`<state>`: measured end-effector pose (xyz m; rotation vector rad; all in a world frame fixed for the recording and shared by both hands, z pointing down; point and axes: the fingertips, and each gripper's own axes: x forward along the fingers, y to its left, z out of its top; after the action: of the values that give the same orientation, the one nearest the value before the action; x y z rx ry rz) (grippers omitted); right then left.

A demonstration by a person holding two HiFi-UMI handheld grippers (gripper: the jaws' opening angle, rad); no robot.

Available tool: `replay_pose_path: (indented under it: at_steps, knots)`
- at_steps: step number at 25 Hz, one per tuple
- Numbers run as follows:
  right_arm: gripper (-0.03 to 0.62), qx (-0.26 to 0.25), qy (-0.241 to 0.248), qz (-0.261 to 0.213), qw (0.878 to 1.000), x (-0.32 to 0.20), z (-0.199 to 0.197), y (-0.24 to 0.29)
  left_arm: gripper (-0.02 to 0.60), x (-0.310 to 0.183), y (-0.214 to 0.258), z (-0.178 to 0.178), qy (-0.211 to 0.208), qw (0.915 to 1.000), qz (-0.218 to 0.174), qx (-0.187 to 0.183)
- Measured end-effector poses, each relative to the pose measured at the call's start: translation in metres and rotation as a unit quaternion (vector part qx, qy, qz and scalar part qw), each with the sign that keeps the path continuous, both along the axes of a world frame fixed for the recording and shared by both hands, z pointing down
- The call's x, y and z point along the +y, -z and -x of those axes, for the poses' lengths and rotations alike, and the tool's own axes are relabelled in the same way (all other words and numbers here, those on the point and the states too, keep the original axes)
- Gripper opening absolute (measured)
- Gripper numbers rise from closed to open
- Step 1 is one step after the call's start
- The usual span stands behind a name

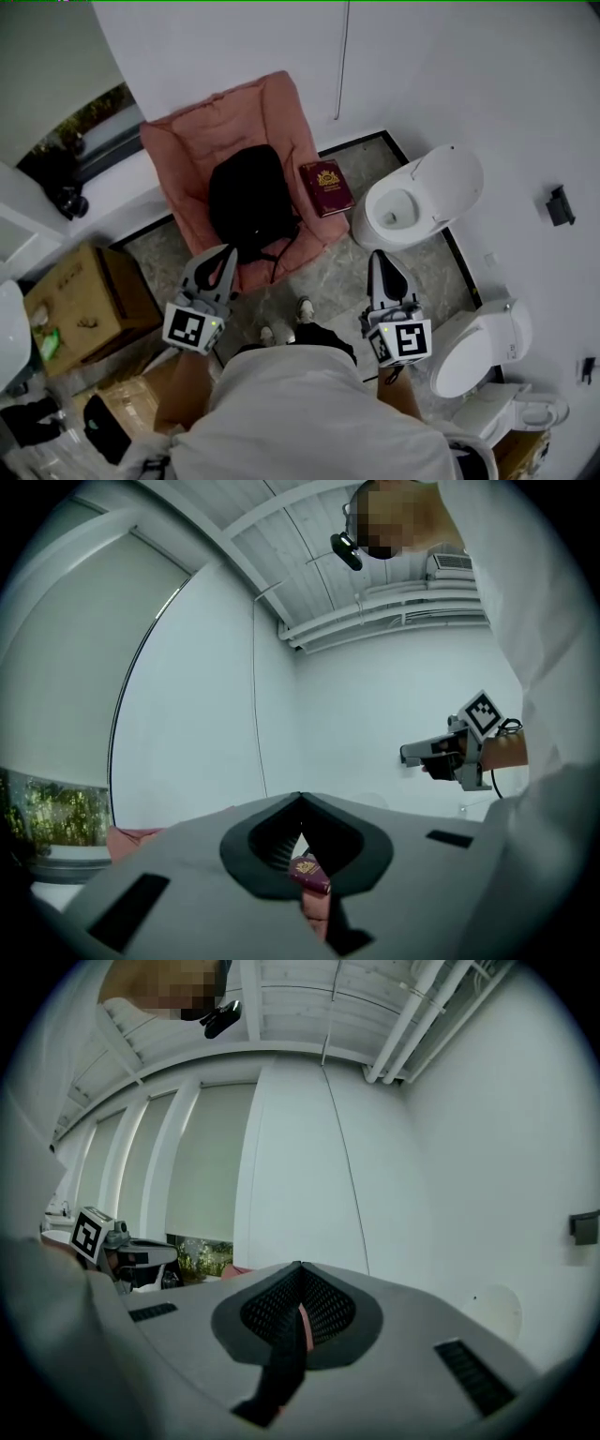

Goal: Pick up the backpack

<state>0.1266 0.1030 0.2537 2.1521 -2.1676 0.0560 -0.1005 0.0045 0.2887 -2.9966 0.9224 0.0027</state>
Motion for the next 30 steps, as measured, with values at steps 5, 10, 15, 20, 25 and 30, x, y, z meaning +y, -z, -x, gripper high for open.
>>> replay_pose_path:
  at_steps: [5, 10, 15, 20, 25, 30]
  knots:
    - [0.021, 0.002, 0.061, -0.014, 0.998, -0.054, -0.013, 0.014, 0.014, -0.019, 0.005, -0.012, 0.037, 0.9993, 0.002, -0.001]
    - [0.021, -0.007, 0.110, -0.001, 0.994, -0.090, -0.016, 0.003, 0.014, -0.039, -0.004, -0.009, 0.083, 0.9964, 0.016, -0.005]
    - [0.021, -0.018, 0.146, 0.036, 0.989, -0.109, -0.008, -0.024, 0.014, -0.049, -0.026, 0.001, 0.116, 0.9917, 0.052, -0.019]
    - [0.021, -0.024, 0.163, 0.071, 0.984, -0.130, -0.006, -0.066, 0.014, -0.057, -0.052, 0.009, 0.131, 0.9893, 0.061, -0.018]
    - [0.021, -0.024, 0.185, 0.084, 0.979, -0.147, 0.009, -0.088, 0.014, -0.066, -0.088, 0.018, 0.138, 0.9868, 0.083, -0.018]
    - [0.021, -0.024, 0.203, 0.101, 0.974, -0.156, 0.016, -0.111, 0.014, -0.082, -0.124, 0.016, 0.146, 0.9846, 0.096, -0.016]
